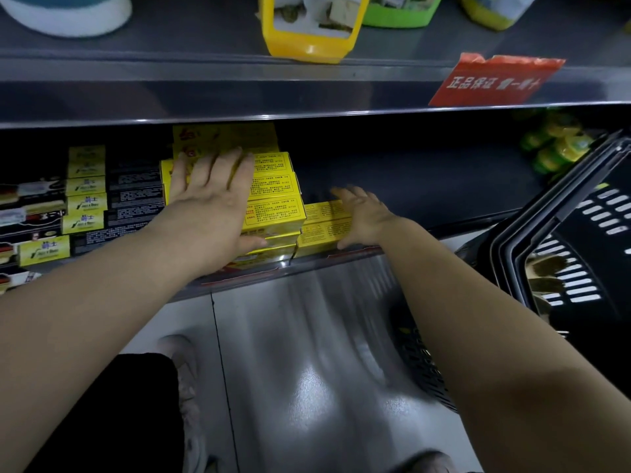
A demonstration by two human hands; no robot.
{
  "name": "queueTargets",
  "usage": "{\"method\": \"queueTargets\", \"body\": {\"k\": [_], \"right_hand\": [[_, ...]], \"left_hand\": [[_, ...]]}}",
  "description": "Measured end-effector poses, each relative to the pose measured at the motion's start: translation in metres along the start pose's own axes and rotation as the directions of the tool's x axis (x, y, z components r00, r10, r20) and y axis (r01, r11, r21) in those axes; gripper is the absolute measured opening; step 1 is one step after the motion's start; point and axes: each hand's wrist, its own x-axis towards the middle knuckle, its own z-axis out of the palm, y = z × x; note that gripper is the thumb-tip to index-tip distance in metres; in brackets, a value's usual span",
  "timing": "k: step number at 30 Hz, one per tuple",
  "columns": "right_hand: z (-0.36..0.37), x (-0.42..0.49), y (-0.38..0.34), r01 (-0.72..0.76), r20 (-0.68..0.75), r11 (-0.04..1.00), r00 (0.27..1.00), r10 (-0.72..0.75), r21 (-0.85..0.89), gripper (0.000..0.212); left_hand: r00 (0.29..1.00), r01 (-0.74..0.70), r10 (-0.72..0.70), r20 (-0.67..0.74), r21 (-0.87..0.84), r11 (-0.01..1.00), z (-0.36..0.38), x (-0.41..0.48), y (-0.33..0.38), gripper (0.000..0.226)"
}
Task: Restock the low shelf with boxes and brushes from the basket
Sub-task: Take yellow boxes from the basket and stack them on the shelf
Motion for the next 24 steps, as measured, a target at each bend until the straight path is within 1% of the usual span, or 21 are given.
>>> {"method": "queueTargets", "body": {"k": [1, 3, 5, 7, 11, 15, 18, 20, 22, 24], "right_hand": [[0.000, -0.001, 0.002, -0.055, -0.014, 0.997, 0.998, 0.056, 0.057, 0.115], [0.001, -0.004, 0.007, -0.151, 0.009, 0.973, 0.988, 0.152, 0.175, 0.116], [0.005, -0.008, 0.010, -0.174, 0.045, 0.941, 0.985, 0.169, 0.289, 0.113], [0.009, -0.011, 0.010, -0.165, 0.031, 0.916, 0.986, 0.166, 0.366, 0.110], [0.008, -0.017, 0.007, -0.185, 0.032, 0.908, 0.982, 0.186, 0.376, 0.110], [-0.007, -0.027, -0.009, -0.184, 0.027, 0.950, 0.983, 0.183, 0.251, 0.108], [-0.032, -0.044, -0.025, -0.088, -0.012, 0.962, 0.995, 0.095, 0.259, 0.098], [-0.049, -0.066, -0.030, 0.010, -0.053, 0.948, 0.999, 0.008, 0.319, 0.087], [-0.062, -0.095, -0.029, 0.086, -0.094, 0.915, 0.994, -0.053, 0.393, 0.071], [-0.070, -0.126, -0.021, 0.138, -0.155, 0.870, 0.985, -0.073, 0.473, 0.051]], "left_hand": [[1.000, -0.003, 0.003, 0.004, 0.008, 1.000, -0.001, -0.001, -0.001, 0.112], [1.000, 0.000, 0.000, 0.017, 0.024, 1.000, -0.004, -0.002, -0.003, 0.120], [0.999, 0.020, -0.022, 0.042, 0.044, 0.999, -0.005, -0.003, -0.005, 0.127], [0.995, 0.062, -0.066, 0.076, 0.055, 0.997, -0.005, -0.003, -0.007, 0.131], [0.987, 0.120, -0.121, 0.109, 0.022, 0.993, -0.002, -0.003, -0.005, 0.126], [0.985, 0.120, -0.123, 0.118, 0.029, 0.992, -0.004, -0.001, -0.002, 0.122], [0.992, 0.057, -0.061, 0.106, 0.043, 0.997, -0.010, -0.002, 0.005, 0.114], [0.996, -0.030, 0.029, 0.084, 0.003, 1.000, -0.015, -0.005, 0.015, 0.108], [0.989, -0.131, 0.136, 0.051, -0.091, 0.987, -0.021, -0.008, 0.031, 0.097], [0.972, -0.224, 0.233, 0.013, -0.217, 0.950, -0.026, -0.012, 0.052, 0.085]]}}
